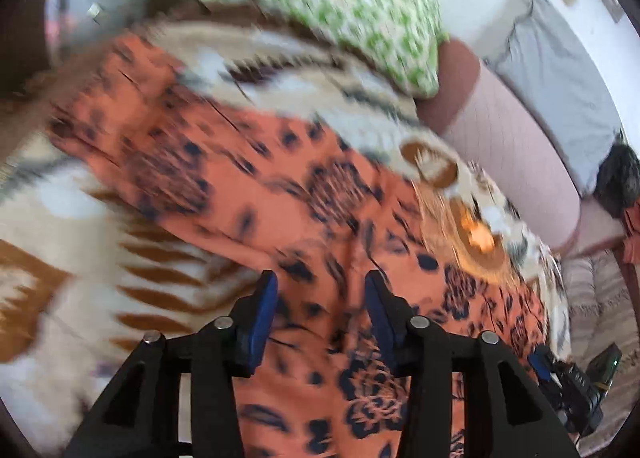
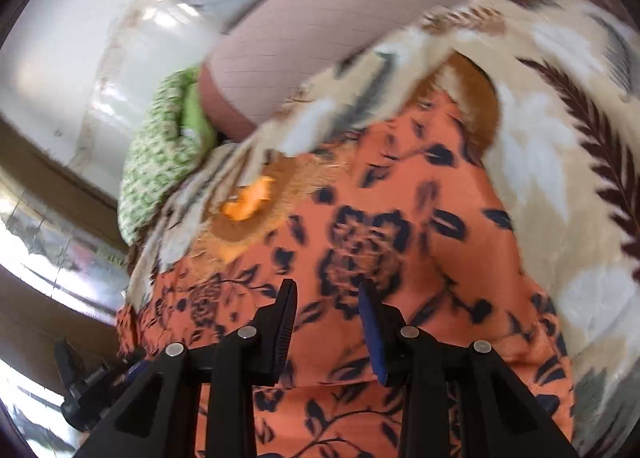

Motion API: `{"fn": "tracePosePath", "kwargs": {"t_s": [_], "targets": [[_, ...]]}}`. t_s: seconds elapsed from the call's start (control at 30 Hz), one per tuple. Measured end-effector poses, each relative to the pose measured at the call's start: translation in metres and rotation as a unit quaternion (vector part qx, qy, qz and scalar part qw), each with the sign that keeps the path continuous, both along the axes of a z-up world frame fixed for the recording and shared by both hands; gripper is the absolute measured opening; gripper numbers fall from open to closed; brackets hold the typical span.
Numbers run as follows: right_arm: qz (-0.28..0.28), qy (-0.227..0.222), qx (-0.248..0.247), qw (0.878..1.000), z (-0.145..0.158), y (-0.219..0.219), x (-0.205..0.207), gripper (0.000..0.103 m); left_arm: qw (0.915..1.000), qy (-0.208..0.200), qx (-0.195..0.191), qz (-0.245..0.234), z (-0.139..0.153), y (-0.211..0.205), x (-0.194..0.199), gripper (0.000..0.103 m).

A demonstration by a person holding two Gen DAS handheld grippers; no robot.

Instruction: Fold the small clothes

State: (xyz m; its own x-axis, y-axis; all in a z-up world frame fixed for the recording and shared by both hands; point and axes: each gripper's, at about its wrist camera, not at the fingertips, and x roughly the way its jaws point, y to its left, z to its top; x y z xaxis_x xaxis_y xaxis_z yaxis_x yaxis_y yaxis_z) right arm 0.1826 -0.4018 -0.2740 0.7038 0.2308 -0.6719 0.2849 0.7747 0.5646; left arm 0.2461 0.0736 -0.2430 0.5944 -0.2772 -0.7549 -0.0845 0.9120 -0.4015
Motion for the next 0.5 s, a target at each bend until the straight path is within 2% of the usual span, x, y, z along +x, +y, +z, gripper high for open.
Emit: {"fn": "tracePosePath", "kwargs": {"t_s": [0.07,0.1,0.13,0.17,0.23,0.4,0.5], "targets": [[0.02,0.009,0.006,1.0,-0.004,0.011,0.003,0.036,0.9988,-0.025,0.005,0.042,0.016,0.031,-0.014,0.061],[0.027,0.025,0.004,0.999,-0.01,0.015,0.005,0.036,0.998,-0.03,0.005,0.056,0.02,0.045,-0.017,0.066],[0.039,0.055,0.002,0.998,-0.02,0.021,0.008,0.036,0.9966,-0.032,0.007,0.076,0.023,0.062,-0.022,0.077],[0.048,0.077,-0.004,0.996,-0.027,0.026,0.011,0.035,0.9951,-0.029,0.008,0.094,0.026,0.08,-0.026,0.079],[0.048,0.066,-0.023,0.996,-0.02,0.03,0.009,0.036,0.9931,-0.015,0.014,0.116,0.029,0.116,-0.029,0.079],[0.047,0.032,0.018,0.998,-0.007,0.029,0.003,0.036,0.985,-0.016,0.054,0.163,0.046,0.173,-0.018,0.079],[0.049,0.026,0.027,0.998,-0.007,0.028,0.001,0.036,0.989,-0.005,0.031,0.145,0.048,0.187,0.006,0.079]]}}
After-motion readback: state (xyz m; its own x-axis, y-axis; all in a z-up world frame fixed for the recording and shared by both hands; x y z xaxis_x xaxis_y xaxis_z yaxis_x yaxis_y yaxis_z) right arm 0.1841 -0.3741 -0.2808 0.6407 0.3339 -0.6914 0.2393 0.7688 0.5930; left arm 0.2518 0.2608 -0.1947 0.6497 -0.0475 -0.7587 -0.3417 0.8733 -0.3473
